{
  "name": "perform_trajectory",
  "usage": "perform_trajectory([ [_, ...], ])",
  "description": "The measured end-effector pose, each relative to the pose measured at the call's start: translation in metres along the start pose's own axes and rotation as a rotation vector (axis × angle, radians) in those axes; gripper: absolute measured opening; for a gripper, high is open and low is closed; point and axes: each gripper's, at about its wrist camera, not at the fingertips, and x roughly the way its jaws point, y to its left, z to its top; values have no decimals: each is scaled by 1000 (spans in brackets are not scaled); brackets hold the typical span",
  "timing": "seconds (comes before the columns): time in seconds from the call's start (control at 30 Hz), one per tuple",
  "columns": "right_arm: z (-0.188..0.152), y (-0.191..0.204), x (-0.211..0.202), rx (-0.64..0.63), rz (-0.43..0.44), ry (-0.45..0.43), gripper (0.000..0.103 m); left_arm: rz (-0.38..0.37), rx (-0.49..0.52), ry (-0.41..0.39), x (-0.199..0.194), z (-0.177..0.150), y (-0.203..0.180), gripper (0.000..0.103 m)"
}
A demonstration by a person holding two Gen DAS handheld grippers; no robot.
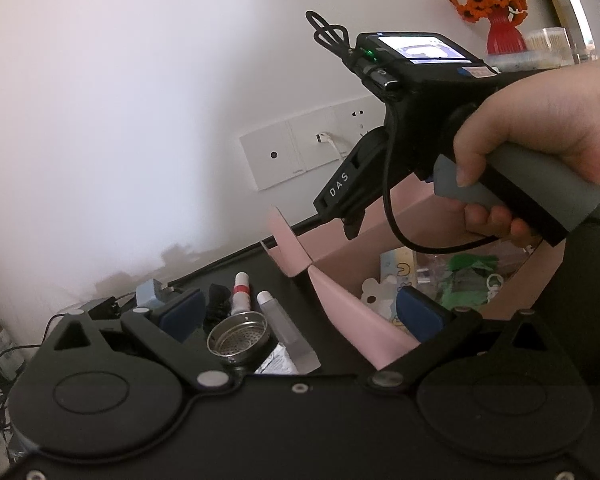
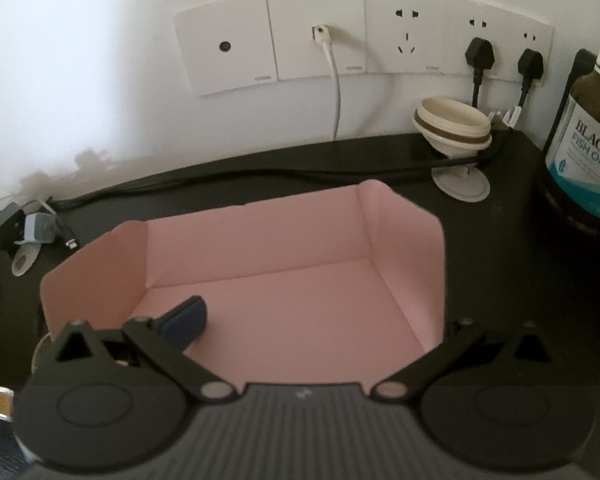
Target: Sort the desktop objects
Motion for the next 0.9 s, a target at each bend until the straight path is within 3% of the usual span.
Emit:
perform_trajectory([
  [0.23,1,-5,-4,42,31,-10,102,22,24,-11,-1,3,-6,103],
  [0.47,-16,-21,-39,29,69,-148,102,25,13,-51,-10,6,-6,103],
  [0.67,-39,-57,-81,107,164,-253,102,38,-80,-75,-17,10,12,103],
  [0.9,-92,-93,-105,147,183,-308,102,59,-239,-49,-14,11,40,103],
])
